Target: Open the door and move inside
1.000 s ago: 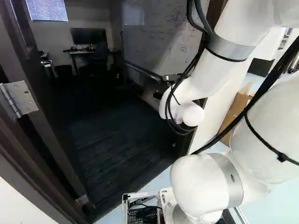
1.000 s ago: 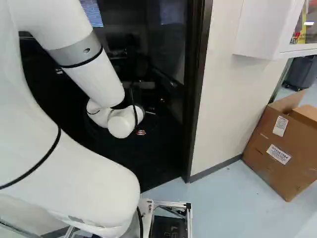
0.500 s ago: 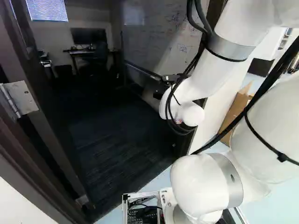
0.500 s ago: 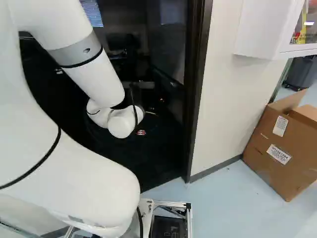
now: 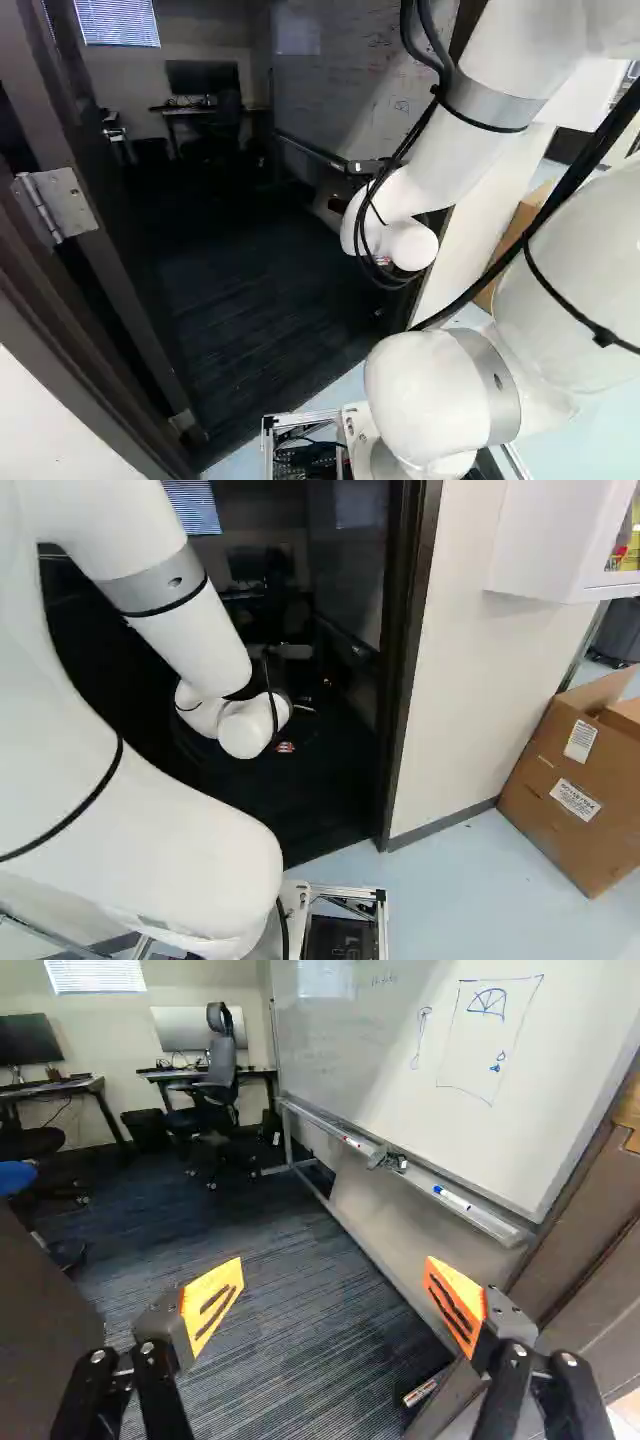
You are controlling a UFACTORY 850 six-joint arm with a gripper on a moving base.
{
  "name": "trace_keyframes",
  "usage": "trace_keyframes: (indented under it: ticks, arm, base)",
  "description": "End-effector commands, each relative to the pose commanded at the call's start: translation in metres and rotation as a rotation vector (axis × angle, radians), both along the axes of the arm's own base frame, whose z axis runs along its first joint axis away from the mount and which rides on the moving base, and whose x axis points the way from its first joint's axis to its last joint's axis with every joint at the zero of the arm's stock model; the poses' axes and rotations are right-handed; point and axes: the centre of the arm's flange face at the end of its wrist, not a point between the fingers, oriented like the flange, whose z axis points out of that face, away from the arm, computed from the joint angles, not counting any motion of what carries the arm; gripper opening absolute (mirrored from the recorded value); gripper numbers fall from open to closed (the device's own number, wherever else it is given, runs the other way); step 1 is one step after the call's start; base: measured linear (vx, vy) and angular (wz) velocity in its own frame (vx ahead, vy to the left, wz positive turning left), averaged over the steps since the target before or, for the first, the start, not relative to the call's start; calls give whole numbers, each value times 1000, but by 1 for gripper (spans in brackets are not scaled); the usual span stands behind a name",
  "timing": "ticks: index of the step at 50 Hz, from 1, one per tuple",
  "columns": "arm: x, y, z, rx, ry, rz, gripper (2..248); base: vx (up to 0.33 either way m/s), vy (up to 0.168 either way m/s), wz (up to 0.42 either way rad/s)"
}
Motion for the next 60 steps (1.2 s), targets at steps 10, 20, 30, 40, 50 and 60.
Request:
trace_keyframes:
  ticks: [10, 20, 30, 40, 50, 60]
  arm:
    - [0, 0, 0, 0, 0, 0, 247]
    - [0, 0, 0, 0, 0, 0, 247]
    - [0, 0, 0, 0, 0, 0, 247]
    - [0, 0, 0, 0, 0, 0, 247]
    - [0, 0, 0, 0, 0, 0, 247]
    - [0, 0, 0, 0, 0, 0, 247]
  base:
    - [-1, 28, 139]
    - [0, 36, 176]
    - [1, 42, 201]
    - [-1, 56, 255]
    - [-1, 50, 240]
    - [0, 47, 221]
